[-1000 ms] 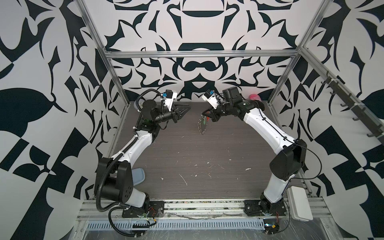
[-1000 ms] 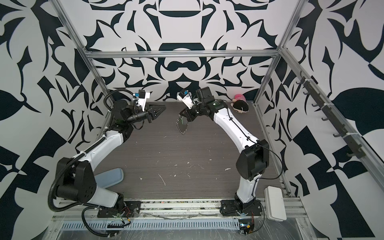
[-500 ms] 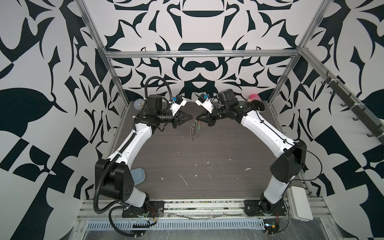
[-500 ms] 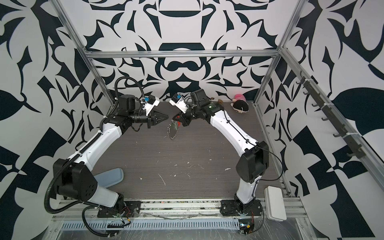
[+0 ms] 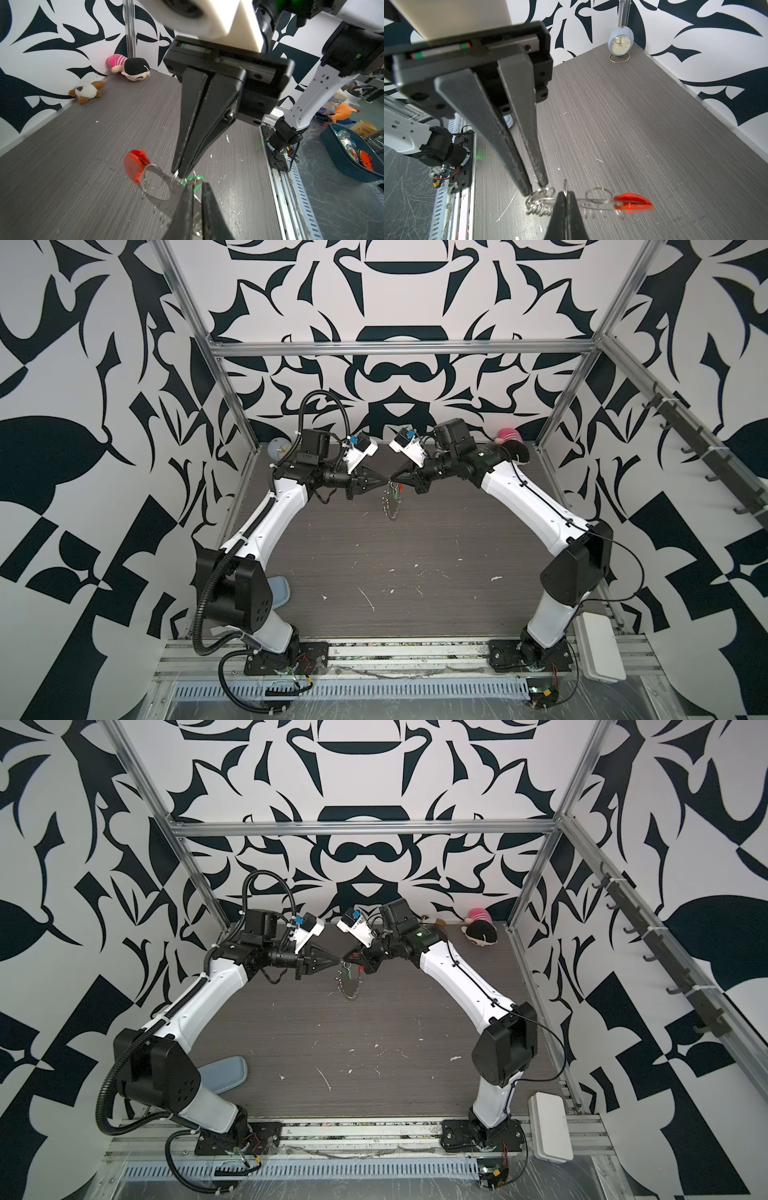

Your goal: Put the keys on the keyring

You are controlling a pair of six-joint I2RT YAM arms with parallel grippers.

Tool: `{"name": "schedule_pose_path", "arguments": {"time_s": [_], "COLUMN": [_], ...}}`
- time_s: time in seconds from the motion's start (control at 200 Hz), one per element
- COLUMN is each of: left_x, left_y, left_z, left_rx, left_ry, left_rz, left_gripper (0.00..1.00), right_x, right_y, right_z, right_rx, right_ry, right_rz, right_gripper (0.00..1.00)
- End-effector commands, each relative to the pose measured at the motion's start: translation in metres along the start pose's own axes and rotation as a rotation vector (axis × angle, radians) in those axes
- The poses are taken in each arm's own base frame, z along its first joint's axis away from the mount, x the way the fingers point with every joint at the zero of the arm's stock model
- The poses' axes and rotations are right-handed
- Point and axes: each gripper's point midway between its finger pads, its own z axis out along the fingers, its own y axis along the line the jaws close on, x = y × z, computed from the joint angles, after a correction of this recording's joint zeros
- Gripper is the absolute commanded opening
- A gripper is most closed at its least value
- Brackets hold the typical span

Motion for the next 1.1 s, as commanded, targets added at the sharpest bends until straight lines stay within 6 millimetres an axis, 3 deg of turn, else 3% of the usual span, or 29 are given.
{"name": "schedule_pose_path", "arguments": {"time_s": [0.0,0.395,0.775,1.095], "left_x": [-0.003,0.002,-0.005,-0.003], "left_y": [-0.006,0.001,0.003,-0.011], "left_z": [0.001,0.005,0.006,0.013], "left_rx": [0.048,0.052,0.069,0.119], "left_ry": [-0.004,0.009,0.001,0.005], "left_rz": [-0.010,-0.030,-0.036,0.009], "left_gripper": [0.12,0.12,0.02,0.00], "right_x": [-0.030,-0.035,-0.038,-0.040], "right_y": [0.023,0.030,0.037,0.042], "right_z": [-0.023,-0.026,-0.021,-0.017], "right_rx": [-0.027,-0.041,-0.069,-0.092], "right_ry": [-0.093,-0.108,-0.111,-0.116], "right_rz": [-0.080,-0.088,-0.090,-0.091], "right_gripper": [0.00,0.00,0.00,0.00]}}
